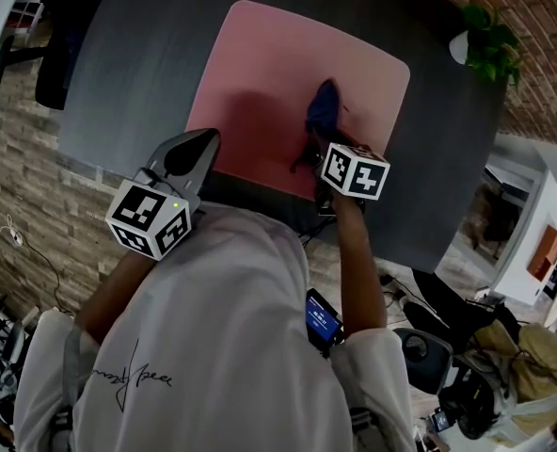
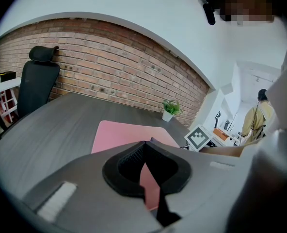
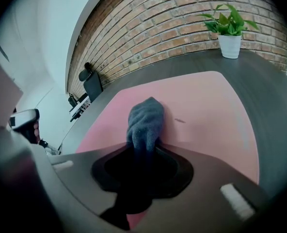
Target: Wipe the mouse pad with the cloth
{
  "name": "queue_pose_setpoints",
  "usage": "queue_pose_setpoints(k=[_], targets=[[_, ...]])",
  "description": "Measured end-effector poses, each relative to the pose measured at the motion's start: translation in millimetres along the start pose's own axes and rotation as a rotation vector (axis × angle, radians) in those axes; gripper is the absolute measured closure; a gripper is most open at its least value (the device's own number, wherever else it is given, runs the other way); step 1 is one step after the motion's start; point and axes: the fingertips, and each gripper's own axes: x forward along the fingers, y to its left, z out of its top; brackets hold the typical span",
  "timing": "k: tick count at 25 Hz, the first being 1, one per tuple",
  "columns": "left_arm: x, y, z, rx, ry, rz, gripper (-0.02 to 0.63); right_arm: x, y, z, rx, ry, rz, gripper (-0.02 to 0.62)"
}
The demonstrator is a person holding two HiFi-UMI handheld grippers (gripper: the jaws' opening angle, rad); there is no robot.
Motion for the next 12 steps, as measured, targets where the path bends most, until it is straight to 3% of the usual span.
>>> queue_pose_setpoints(k=[12], targets=[[6, 0, -1, -0.002, 0.007, -0.003, 0.594, -4, -17, 3, 0.032, -0.012, -0.011, 0.503]])
